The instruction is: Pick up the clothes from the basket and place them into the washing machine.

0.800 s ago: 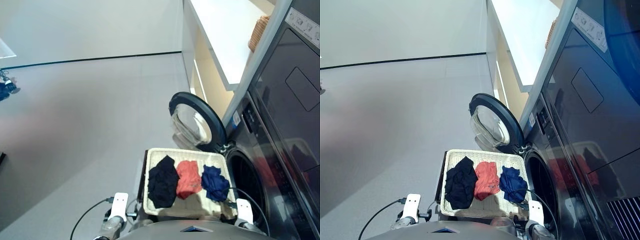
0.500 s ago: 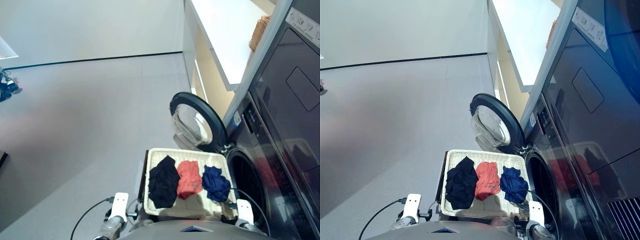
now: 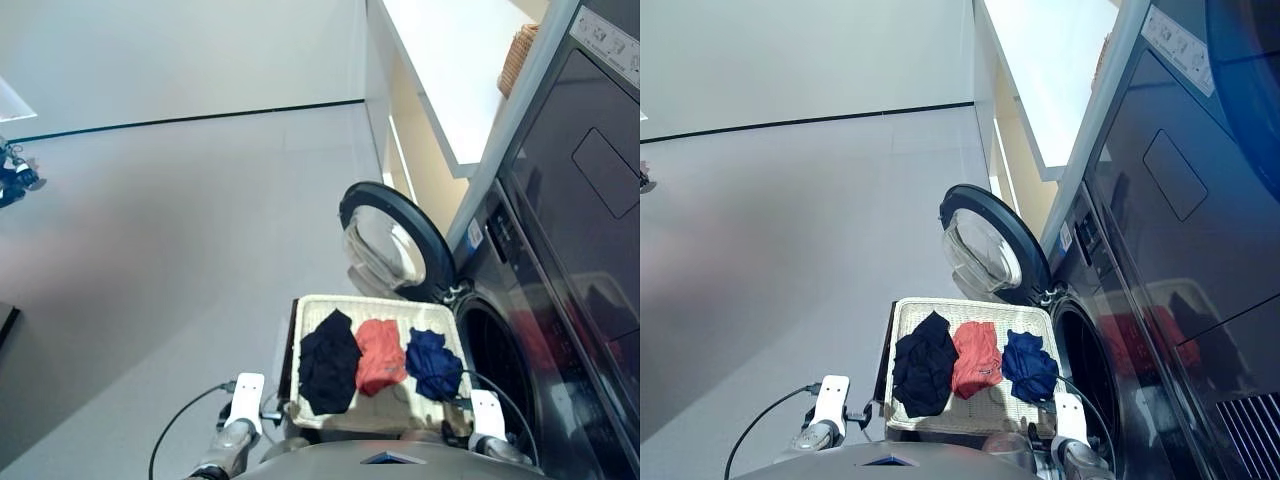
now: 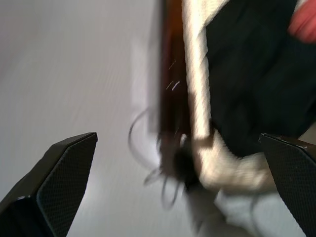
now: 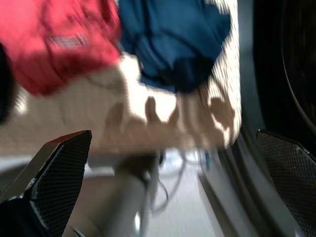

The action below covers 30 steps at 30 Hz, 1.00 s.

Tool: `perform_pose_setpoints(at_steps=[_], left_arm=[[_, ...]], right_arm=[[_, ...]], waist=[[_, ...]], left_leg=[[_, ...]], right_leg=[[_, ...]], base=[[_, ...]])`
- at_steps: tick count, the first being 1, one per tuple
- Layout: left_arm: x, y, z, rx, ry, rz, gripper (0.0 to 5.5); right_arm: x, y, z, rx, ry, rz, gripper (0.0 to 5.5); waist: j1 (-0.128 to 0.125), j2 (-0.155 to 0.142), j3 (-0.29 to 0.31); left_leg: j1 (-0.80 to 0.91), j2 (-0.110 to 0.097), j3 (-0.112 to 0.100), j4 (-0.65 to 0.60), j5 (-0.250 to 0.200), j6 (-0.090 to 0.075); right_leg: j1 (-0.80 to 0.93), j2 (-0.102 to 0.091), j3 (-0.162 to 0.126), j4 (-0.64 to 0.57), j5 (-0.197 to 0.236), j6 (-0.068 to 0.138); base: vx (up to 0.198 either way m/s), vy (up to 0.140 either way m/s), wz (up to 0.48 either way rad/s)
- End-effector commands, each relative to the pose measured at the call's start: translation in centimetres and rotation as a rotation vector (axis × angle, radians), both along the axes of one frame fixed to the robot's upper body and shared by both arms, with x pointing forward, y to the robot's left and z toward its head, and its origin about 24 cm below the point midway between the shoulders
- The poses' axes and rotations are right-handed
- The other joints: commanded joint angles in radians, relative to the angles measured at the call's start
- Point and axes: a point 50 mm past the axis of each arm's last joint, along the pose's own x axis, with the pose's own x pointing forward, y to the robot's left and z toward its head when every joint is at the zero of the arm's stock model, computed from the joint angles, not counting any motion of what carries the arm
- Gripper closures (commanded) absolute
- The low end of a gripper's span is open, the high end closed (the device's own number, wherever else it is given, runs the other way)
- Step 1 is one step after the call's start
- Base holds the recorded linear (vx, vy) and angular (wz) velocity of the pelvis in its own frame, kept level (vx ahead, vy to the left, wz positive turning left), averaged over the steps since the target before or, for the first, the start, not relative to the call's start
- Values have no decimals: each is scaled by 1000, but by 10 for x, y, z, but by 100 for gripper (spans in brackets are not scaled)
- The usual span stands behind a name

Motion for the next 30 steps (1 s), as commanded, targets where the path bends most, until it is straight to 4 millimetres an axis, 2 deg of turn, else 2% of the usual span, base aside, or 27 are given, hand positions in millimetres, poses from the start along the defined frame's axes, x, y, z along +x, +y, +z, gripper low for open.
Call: perform_pose_setpoints(at_steps=[1,4,6,10,12,14,18,20,22,23,30], left_arm=[[56,-5,36,-32,-208,-17,0],[74,-18,55,-61,-290,-48,0],[83,-23,64,-65,-327,-62,0],[95,-29,77,-66,-380,-67,0],[103,-30,85,-53,-412,-66,0],[112,-33,94,-60,-448,-65,0],[125,-39,116,-71,-537,-69,0],[134,-43,125,-67,-570,-63,0],[139,-45,129,-59,-580,-43,0],[143,-46,133,-57,-592,-25,0],[164,-49,154,-13,-658,24,0]], right_arm=[[56,26,30,36,-233,101,0],[75,37,50,61,-351,130,0],[92,47,71,83,-461,169,0],[113,60,112,126,-655,212,0],[121,68,130,152,-736,236,0],[132,77,155,169,-841,270,0],[141,94,195,196,-1012,351,0],[147,104,215,235,-1097,355,0],[148,110,223,239,-1132,367,0],[150,116,235,242,-1180,389,0],[152,140,277,337,-1346,457,0]], waist=[[-17,-72,65],[-27,-69,80],[-33,-68,95],[-37,-68,140],[-37,-76,174],[-37,-79,216],[-36,-82,261],[-38,-89,290],[-38,-95,305],[-39,-100,322],[-41,-124,380]], left_leg=[[23,26,-17,-4,-17,-48],[21,29,-20,-4,-14,-47],[15,34,-19,-4,-8,-46],[-19,43,-17,16,8,-45],[-88,52,-27,100,-6,-47],[-166,56,-51,176,-19,-50],[-245,64,-81,244,-41,-47],[-300,63,-92,292,-53,-49],[-339,61,-99,325,-65,-48],[-363,60,-105,345,-71,-46],[-502,67,-116,430,-87,-44]], right_leg=[[16,-105,-22,3,36,90],[9,-98,-11,8,34,85],[-9,-93,-2,23,29,83],[-77,-80,34,88,8,72],[-126,-77,47,135,-5,63],[-197,-70,55,205,-23,58],[-308,-56,77,344,-62,58],[-361,-56,89,392,-67,60],[-394,-55,95,412,-71,59],[-421,-50,102,437,-71,58],[-560,-42,108,514,-72,55]], base=[[0,0,0],[0,0,0],[0,0,0],[-39,-16,-89],[-146,-74,-232],[-160,-88,-59],[-66,-45,77],[-105,-36,43],[-91,-26,125],[-104,-21,131],[-88,-10,15]])
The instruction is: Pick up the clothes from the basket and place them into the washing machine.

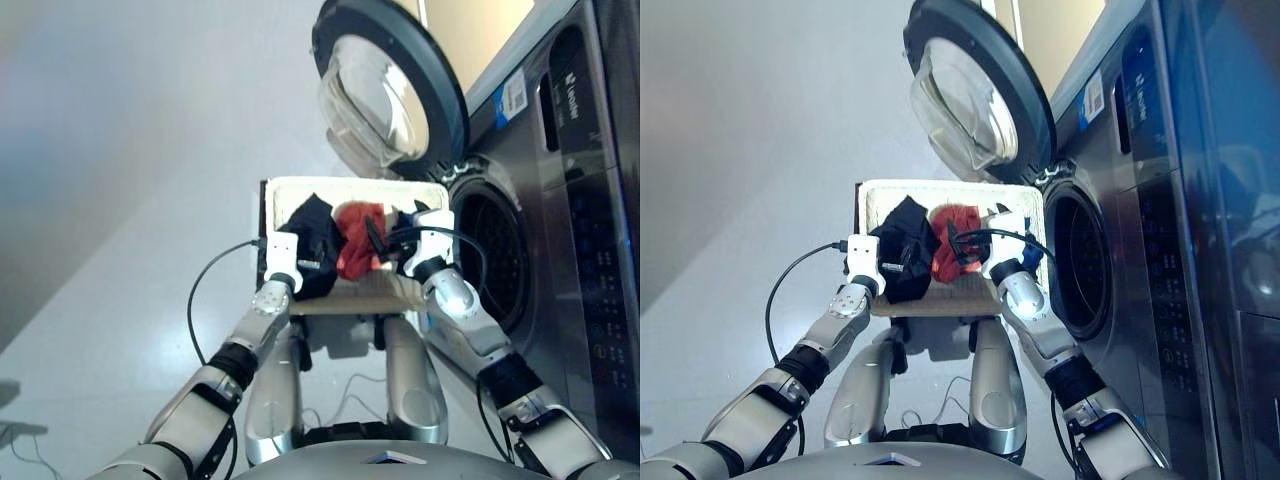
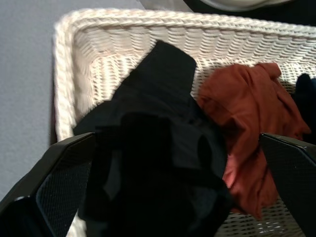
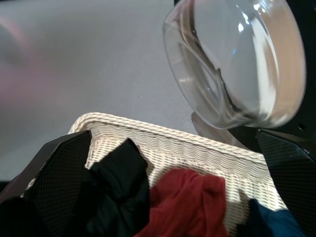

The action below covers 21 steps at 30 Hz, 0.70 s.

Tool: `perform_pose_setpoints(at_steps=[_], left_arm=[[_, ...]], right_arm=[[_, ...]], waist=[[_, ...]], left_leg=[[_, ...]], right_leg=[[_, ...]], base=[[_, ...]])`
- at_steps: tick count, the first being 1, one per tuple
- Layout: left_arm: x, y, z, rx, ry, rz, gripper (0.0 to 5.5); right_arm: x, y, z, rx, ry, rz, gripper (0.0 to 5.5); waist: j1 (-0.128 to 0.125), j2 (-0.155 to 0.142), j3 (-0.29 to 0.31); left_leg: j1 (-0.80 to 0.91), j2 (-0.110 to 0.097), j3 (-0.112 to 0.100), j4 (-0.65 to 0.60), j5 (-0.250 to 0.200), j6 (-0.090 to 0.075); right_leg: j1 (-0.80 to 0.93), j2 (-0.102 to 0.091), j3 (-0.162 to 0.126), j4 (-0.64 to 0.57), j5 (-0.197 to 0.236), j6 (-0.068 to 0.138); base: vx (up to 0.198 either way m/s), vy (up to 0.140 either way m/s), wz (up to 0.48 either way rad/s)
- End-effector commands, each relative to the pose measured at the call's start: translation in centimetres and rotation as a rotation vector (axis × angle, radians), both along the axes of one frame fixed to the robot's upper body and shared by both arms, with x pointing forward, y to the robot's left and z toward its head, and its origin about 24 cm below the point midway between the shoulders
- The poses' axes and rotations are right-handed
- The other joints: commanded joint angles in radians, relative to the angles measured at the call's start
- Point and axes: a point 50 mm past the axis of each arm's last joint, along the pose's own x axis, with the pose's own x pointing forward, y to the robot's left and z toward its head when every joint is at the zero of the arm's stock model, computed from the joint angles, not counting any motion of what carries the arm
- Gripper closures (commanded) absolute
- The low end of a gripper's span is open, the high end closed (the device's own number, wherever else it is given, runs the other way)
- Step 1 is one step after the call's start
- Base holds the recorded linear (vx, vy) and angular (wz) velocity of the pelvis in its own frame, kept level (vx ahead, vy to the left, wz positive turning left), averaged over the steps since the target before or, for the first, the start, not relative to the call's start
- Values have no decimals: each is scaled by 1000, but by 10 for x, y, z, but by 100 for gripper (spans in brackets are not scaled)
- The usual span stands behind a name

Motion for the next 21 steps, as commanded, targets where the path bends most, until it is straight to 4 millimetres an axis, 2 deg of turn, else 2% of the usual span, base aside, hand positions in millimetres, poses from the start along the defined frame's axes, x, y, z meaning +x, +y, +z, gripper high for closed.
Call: perform_pose_setpoints(at_steps=[1,3,9,16,21], left_arm=[[10,-4,19,-29,-95,40,0],[17,-2,24,-15,-103,76,0],[31,6,37,-13,-125,153,0],[46,11,56,-7,-164,213,0],[54,23,57,-13,-127,303,0]], right_arm=[[-15,21,47,136,-219,118,0],[-16,28,57,168,-254,141,0],[-20,35,74,215,-312,183,0],[-24,45,84,244,-344,233,0],[-28,49,88,260,-359,259,0]], waist=[[2,-25,-16],[2,-32,5],[-5,-46,16],[-16,-60,16],[-28,-70,16]], left_leg=[[-36,62,-60,142,-87,-35],[-76,67,-70,168,-92,-37],[-166,76,-84,220,-102,-43],[-261,85,-93,277,-117,-47],[-307,89,-100,294,-118,-53]], right_leg=[[31,-17,30,-21,47,91],[-2,-14,29,-2,41,87],[-86,-7,31,38,36,82],[-175,1,37,79,26,79],[-219,3,37,92,27,78]], base=[[-73,-18,-53],[-70,-16,-22],[-10,-1,7],[0,0,0],[0,0,0]])
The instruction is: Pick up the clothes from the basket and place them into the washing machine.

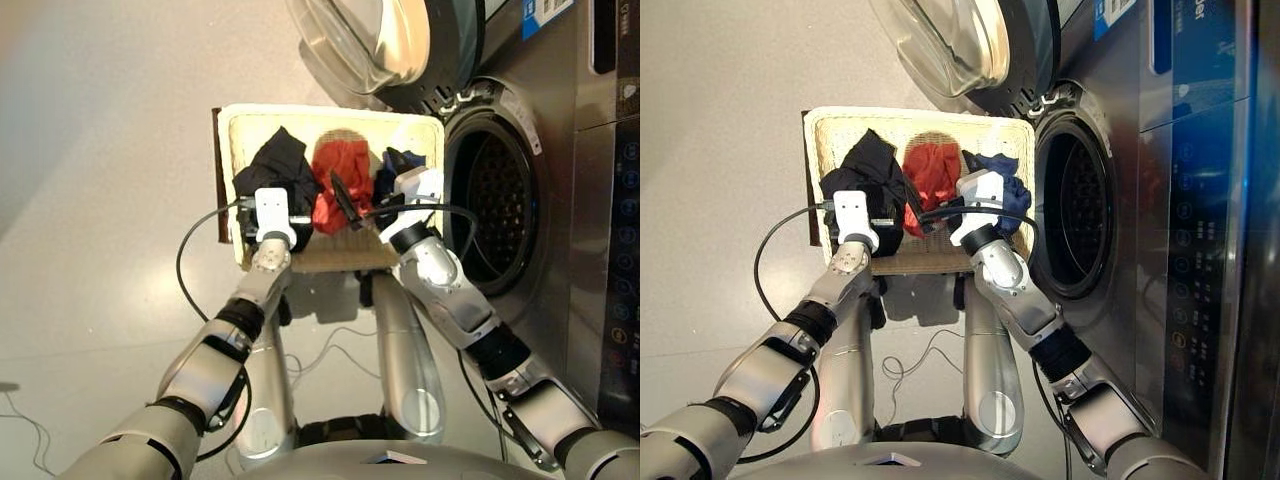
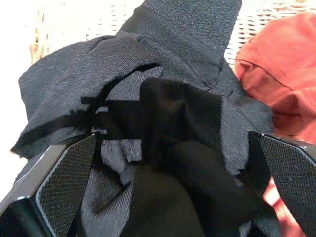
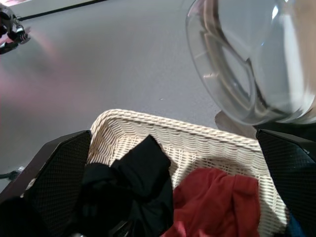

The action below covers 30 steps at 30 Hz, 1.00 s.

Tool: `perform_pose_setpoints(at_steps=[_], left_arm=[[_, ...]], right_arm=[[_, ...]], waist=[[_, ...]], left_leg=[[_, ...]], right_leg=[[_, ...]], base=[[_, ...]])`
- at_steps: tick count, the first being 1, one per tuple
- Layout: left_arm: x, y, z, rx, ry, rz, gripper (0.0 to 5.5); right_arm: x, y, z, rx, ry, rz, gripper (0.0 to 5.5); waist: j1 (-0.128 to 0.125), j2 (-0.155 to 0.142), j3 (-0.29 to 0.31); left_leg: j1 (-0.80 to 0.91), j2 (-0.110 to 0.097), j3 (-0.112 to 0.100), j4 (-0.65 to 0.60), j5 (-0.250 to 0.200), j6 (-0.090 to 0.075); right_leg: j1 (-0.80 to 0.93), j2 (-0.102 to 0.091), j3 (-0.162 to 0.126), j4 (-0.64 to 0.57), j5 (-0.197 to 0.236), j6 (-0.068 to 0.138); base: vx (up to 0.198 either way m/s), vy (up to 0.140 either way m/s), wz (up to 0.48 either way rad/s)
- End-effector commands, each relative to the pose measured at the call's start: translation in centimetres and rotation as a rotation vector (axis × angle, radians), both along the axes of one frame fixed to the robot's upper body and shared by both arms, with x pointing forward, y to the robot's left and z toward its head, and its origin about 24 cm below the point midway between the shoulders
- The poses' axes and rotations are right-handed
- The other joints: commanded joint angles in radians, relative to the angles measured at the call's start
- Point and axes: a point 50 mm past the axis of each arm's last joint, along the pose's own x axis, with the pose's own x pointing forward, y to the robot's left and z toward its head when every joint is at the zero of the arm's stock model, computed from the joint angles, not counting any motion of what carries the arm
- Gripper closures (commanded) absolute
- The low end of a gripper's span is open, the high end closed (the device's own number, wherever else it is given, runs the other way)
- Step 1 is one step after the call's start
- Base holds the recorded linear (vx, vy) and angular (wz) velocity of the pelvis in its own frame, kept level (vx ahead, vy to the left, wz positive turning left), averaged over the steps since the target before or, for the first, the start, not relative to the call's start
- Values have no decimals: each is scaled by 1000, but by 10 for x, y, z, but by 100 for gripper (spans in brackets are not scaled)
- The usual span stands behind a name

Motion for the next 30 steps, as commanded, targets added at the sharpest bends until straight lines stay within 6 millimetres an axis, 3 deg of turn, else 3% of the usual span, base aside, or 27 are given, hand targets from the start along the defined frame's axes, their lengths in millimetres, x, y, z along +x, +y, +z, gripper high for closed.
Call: perform_pose_setpoints(at_steps=[1,17,30], left_arm=[[10,10,14,-29,-39,74,0],[32,31,42,-13,-28,149,0],[35,39,46,3,-11,156,0]], right_arm=[[-24,12,46,188,-194,124,0],[-33,13,58,204,-235,212,0],[-38,4,62,209,-250,228,0]], waist=[[-14,-30,-12],[-55,-74,-12],[-69,-82,-20]], left_leg=[[-34,41,-71,140,-98,-34],[-129,53,-82,200,-108,-36],[-175,56,-94,220,-104,-38]], right_leg=[[22,-33,46,4,20,113],[-61,-27,53,27,35,118],[-97,-22,64,27,43,116]], base=[[0,0,0],[0,0,0],[0,0,0]])
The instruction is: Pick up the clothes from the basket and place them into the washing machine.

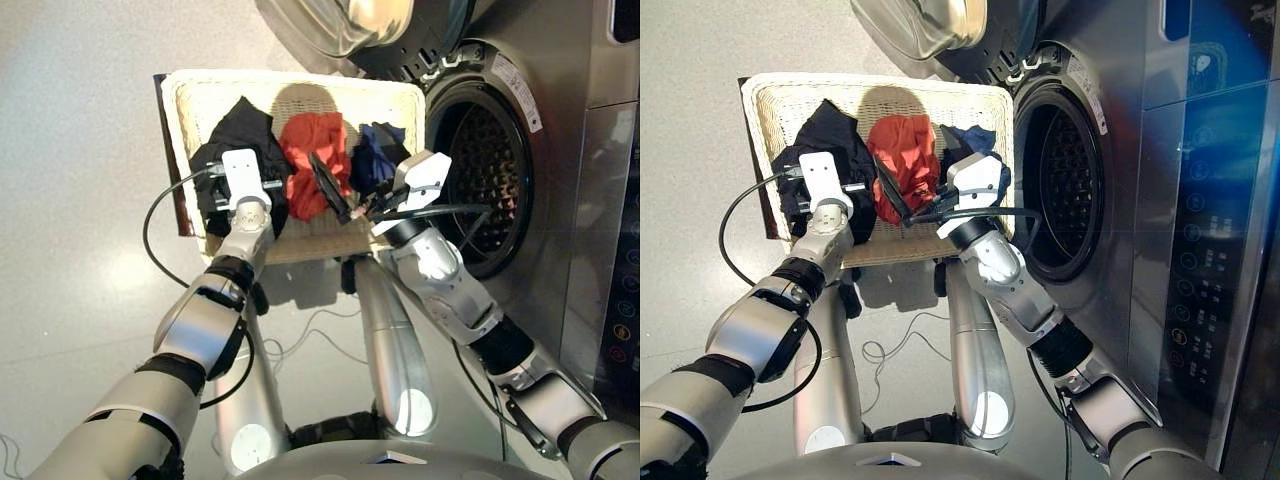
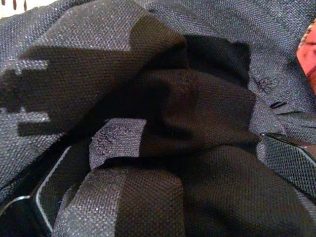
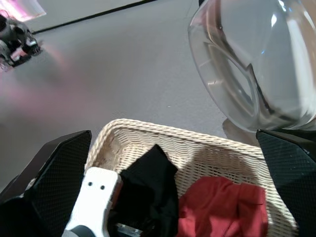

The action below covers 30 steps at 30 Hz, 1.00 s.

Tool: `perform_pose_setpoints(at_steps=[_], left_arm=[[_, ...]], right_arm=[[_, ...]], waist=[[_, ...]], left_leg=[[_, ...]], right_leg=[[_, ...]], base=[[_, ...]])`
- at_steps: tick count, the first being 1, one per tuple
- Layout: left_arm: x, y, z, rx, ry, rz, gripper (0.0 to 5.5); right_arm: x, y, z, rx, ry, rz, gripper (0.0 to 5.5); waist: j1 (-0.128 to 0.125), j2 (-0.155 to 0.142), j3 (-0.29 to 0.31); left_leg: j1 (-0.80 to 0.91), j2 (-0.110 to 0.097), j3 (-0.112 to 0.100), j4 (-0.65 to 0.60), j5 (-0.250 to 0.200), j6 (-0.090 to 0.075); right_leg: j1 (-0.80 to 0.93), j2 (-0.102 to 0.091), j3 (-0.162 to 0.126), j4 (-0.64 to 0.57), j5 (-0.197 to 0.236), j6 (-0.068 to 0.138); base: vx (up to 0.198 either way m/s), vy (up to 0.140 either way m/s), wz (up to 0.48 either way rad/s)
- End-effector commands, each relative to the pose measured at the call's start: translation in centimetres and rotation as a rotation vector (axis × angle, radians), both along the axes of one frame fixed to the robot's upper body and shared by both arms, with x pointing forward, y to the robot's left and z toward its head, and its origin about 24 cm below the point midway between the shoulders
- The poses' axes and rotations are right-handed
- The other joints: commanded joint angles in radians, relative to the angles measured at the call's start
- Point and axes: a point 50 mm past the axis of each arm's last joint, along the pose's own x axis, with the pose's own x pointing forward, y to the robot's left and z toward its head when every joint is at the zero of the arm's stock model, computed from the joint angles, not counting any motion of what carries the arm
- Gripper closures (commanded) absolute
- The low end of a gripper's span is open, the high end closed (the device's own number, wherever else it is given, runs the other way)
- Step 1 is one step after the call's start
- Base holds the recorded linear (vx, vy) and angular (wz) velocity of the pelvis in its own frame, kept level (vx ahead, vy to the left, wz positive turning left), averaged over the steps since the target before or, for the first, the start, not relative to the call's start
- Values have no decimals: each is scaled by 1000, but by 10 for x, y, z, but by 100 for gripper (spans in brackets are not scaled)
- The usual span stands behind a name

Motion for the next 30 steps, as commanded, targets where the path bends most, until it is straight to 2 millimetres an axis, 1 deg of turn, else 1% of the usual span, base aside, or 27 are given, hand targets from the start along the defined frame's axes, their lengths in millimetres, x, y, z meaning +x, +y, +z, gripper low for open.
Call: perform_pose_setpoints(at_steps=[1,2,3,4,5,11,16,19,21,23,24,26,28,30], left_arm=[[5,7,13,2,-30,17,0],[5,8,12,3,-23,16,231],[5,8,12,7,-22,19,324],[5,8,11,15,-19,16,485],[5,8,11,20,-17,11,550],[3,2,6,42,-8,-11,550],[1,-2,2,44,-1,-25,550],[-2,-10,-1,75,-23,-62,550],[-6,-18,-2,81,-59,-91,550],[-13,-28,2,57,-136,-132,550],[-17,-32,7,51,-185,-161,550],[-29,-35,16,2,-279,-213,550],[-42,-35,26,-30,-365,-254,550],[-55,-29,35,-52,-435,-286,550]], right_arm=[[-24,-3,30,131,-144,81,0],[-23,-4,29,130,-141,75,0],[-23,-4,28,131,-138,74,0],[-23,-5,28,132,-136,69,0],[-23,-6,28,131,-138,65,0],[-22,-11,28,127,-142,45,0],[-17,-15,22,134,-112,8,0],[-12,-20,15,114,-94,-48,0],[-6,-24,12,93,-91,-108,0],[0,-30,9,78,-85,-171,0],[2,-34,7,67,-81,-205,0],[7,-41,2,45,-68,-269,0],[12,-50,-4,23,-55,-340,0],[19,-59,-13,-25,-25,-428,0]], waist=[[-13,-22,-19],[-14,-23,-20],[-14,-24,-21],[-15,-24,-23],[-16,-24,-25],[-15,-20,-37],[-15,-15,-45],[-6,-8,-41],[7,2,-33],[25,19,-22],[32,26,-16],[50,47,-10],[64,66,-10],[75,84,-10]], left_leg=[[-44,32,-87,116,-67,-34],[-49,32,-87,117,-66,-34],[-53,32,-87,118,-65,-34],[-56,31,-90,119,-64,-35],[-58,31,-90,118,-64,-35],[-56,33,-89,108,-57,-35],[-23,26,-83,66,-45,-36],[28,19,-64,21,-33,-39],[73,11,-50,-22,-21,-40],[115,1,-37,-66,-4,-40],[136,-5,-35,-88,3,-40],[182,-25,-32,-138,22,-39],[222,-40,-30,-185,39,-37],[269,-60,-30,-243,61,-33]], right_leg=[[0,-41,58,5,35,119],[-2,-40,59,4,36,119],[-4,-41,58,3,37,119],[-9,-41,57,4,38,118],[-10,-42,56,3,39,118],[-8,-41,58,-8,44,118],[21,-44,58,-43,56,120],[66,-50,56,-87,70,124],[104,-53,59,-122,82,128],[144,-61,59,-159,96,132],[164,-66,57,-179,103,135],[208,-76,52,-217,115,139],[249,-84,46,-257,127,142],[295,-94,38,-304,141,145]], base=[[0,0,0],[0,0,0],[0,0,0],[0,0,0],[0,0,0],[0,0,0],[0,0,0],[19,13,-2],[56,44,-34],[0,0,0],[55,34,-97],[67,28,0],[72,16,48],[67,18,69]])
